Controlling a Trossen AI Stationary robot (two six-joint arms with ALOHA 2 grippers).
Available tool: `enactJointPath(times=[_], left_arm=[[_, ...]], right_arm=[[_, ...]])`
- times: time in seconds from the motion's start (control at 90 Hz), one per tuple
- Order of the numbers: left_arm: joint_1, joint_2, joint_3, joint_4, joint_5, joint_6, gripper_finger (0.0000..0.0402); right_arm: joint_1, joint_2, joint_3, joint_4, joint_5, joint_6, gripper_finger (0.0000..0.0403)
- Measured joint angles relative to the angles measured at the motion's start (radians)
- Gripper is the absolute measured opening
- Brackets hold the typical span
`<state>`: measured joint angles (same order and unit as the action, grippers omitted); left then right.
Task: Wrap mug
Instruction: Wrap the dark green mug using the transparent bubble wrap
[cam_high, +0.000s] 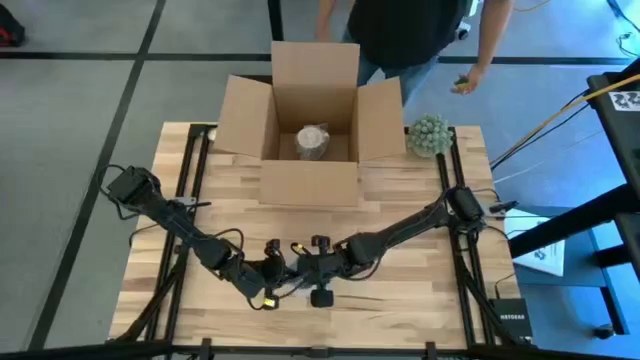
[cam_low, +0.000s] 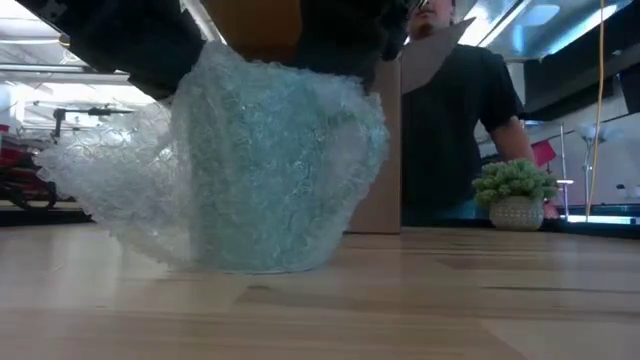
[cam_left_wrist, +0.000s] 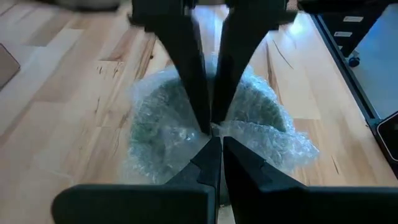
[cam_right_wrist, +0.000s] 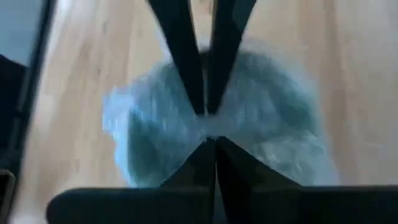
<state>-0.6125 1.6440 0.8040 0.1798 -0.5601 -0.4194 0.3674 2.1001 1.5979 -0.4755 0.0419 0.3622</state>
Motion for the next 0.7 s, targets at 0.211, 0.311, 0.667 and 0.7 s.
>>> enactJointPath(times=[0.211,0.311,0.667,0.7], left_arm=[[0.0,0.0,-0.001,0.001,-0.004,0.0,0.0],[0.0,0.0,-0.001,0.003,-0.005,0.005,0.0],[0.0,0.0,-0.002,0.009,-0.005,0.008,0.0],[0.0,0.001,-0.002,0.009,-0.004,0.008,0.0]], right_arm=[[-0.025,0.061,0.005,0.024,-0.102,0.046,0.0],[-0.03,0.063,0.004,0.027,-0.107,0.05,0.0],[-0.045,0.062,0.019,0.029,-0.088,0.04,0.0],[-0.045,0.063,0.034,0.016,-0.088,0.031,0.0]])
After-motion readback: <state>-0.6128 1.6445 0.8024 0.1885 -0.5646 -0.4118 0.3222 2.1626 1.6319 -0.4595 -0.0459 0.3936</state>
